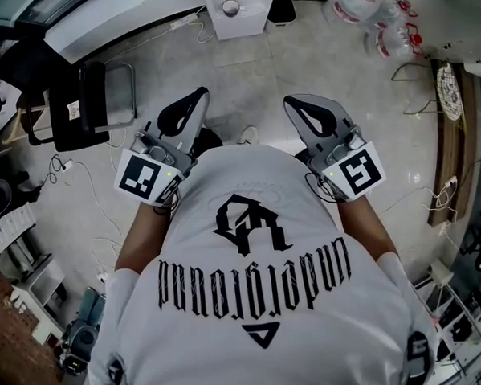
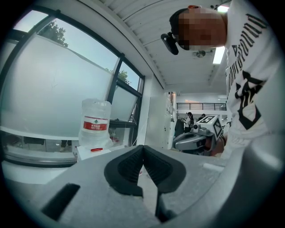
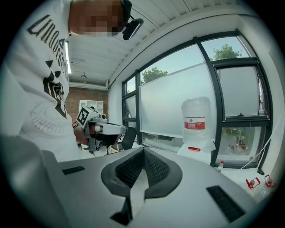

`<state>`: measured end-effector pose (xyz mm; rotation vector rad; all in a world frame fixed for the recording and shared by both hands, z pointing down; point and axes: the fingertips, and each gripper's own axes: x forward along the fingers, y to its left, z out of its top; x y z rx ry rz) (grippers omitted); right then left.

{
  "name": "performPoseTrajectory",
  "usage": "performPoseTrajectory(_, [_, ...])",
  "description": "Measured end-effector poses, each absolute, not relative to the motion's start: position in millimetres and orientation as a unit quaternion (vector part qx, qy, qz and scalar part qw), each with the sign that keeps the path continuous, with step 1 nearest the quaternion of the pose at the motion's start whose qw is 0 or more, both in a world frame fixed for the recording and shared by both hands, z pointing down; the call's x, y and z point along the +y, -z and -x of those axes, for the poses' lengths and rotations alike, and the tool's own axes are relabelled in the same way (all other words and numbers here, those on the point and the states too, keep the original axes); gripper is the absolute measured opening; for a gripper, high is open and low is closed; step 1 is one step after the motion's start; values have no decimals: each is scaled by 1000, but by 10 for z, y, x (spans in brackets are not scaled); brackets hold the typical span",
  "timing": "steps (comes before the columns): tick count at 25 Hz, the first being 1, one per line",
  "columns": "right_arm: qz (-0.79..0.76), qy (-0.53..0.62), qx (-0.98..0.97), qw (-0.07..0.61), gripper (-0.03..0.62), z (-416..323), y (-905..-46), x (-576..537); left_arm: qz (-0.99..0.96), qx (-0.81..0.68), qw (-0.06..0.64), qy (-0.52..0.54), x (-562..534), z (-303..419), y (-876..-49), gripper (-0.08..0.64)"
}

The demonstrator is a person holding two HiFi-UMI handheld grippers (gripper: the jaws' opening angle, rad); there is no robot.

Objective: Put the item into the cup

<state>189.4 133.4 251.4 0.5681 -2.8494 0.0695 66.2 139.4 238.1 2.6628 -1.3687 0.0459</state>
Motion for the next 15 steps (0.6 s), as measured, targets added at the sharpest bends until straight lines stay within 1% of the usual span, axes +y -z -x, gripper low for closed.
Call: performPoseTrajectory(15, [-189, -20, -976, 111, 13, -1843, -2425, 1253, -886, -457, 76, -11, 1324, -647, -2364, 12])
